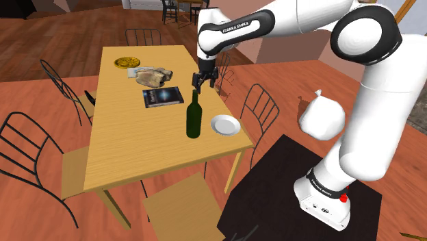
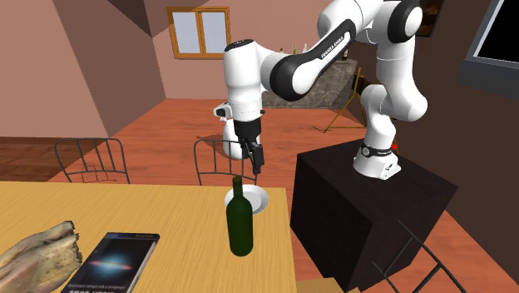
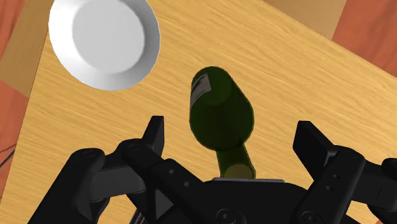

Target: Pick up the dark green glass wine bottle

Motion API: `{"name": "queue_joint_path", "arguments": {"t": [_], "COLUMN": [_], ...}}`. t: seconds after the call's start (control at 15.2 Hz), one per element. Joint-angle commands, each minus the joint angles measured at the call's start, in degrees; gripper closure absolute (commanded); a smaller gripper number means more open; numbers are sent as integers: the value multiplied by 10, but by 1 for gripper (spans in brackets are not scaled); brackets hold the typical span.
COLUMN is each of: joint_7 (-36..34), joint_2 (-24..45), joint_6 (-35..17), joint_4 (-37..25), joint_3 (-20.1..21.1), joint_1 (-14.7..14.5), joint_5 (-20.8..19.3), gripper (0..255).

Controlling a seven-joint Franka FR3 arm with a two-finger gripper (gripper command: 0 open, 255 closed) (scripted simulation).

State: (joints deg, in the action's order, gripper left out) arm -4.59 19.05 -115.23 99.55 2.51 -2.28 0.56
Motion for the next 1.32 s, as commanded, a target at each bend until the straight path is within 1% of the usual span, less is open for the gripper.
{"name": "queue_joint_path", "arguments": {"t": [0.0, 0.2, 0.66, 0.79, 0.86, 1.25], "joint_7": [0, -1, 0, 0, 0, 0], "joint_2": [46, 109, 129, 131, 131, 130], "joint_6": [4, 15, -29, -32, -33, -34], "joint_4": [-57, -140, -116, -114, -113, -112], "joint_3": [2, 4, 3, 3, 3, 3], "joint_1": [-1, -3, -3, -3, -4, -3], "joint_5": [3, 7, 7, 7, 7, 7], "gripper": [0, 0, 0, 0, 255, 255]}}
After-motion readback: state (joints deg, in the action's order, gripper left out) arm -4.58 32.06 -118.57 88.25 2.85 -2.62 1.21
